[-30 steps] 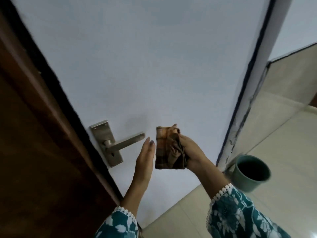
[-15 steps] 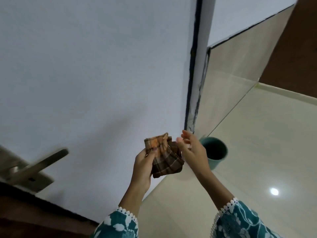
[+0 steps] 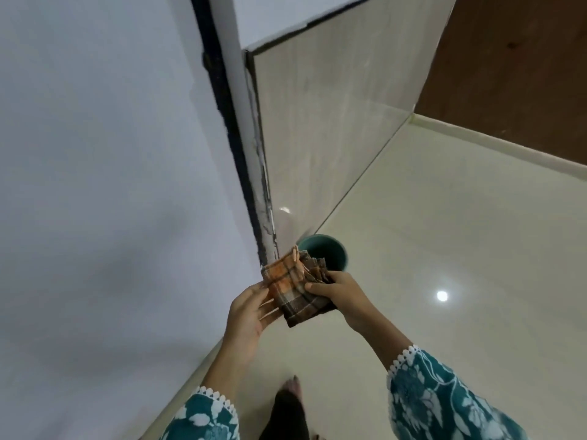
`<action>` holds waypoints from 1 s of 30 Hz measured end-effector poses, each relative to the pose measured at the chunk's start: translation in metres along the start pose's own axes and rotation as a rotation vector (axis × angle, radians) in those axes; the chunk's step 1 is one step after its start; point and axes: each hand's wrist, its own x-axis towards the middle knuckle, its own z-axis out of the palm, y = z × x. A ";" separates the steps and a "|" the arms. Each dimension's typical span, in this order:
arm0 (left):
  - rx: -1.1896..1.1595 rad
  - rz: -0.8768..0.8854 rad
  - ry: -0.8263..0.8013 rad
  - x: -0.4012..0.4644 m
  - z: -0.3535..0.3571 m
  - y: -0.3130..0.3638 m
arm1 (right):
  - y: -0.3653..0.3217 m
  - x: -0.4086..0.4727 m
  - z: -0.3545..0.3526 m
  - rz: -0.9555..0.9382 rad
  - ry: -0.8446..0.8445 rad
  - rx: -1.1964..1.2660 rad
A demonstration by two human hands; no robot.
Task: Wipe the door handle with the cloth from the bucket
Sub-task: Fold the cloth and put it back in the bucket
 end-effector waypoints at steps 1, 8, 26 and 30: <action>0.000 -0.033 0.023 0.015 0.006 -0.004 | 0.004 0.017 -0.014 0.025 0.027 0.009; 0.016 -0.163 0.055 0.148 0.061 -0.016 | 0.016 0.139 -0.110 0.215 0.209 0.046; -0.120 -0.341 0.350 0.388 0.143 -0.102 | 0.095 0.427 -0.201 0.488 0.003 -0.171; -0.117 -0.328 0.408 0.474 0.130 -0.197 | 0.205 0.532 -0.177 0.501 -0.024 -0.306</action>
